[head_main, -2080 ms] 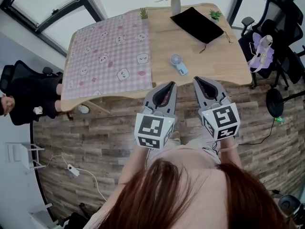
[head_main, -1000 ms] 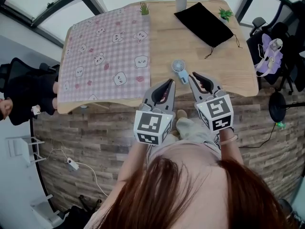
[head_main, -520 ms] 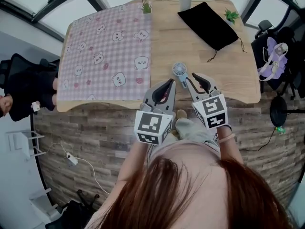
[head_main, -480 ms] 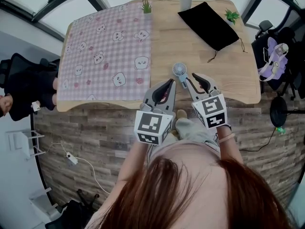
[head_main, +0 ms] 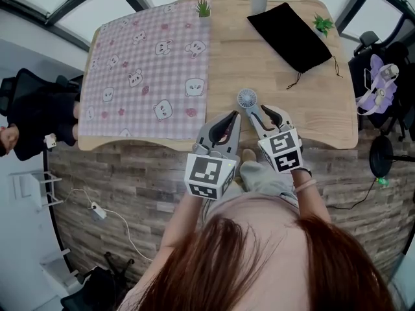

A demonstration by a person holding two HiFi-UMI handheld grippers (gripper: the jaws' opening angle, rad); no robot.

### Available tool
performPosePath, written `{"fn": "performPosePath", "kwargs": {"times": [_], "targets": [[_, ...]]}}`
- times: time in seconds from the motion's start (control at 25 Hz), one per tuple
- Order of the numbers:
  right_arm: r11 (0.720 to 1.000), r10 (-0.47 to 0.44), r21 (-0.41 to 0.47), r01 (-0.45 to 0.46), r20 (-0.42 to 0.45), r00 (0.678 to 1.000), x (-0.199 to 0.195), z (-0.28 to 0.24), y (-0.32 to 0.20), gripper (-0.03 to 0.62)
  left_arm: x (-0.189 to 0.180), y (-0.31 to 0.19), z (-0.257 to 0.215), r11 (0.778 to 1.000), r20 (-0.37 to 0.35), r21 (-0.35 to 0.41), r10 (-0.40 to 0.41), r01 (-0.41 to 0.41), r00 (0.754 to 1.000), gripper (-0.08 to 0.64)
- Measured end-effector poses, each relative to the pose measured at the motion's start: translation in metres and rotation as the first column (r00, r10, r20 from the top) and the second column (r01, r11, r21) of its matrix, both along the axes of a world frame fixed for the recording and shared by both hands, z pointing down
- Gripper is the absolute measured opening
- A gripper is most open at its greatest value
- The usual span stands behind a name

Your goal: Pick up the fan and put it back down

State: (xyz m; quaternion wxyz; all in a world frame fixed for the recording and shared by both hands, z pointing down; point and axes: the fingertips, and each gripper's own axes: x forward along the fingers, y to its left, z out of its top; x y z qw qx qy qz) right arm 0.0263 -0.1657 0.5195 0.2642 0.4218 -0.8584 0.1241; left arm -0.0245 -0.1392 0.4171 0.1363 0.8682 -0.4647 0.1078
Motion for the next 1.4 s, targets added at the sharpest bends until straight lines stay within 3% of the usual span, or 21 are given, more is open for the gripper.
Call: {"fn": "performPosePath", "kwargs": {"times": [1.4], "targets": [[0.969, -0.023, -0.248, 0.001, -0.087, 0.996, -0.008, 0.121, -0.020, 0.255, -0.009, -0.037, 0.032, 0.996, 0.001, -0.088, -0.033, 0.033, 0.999, 0.012]]}}
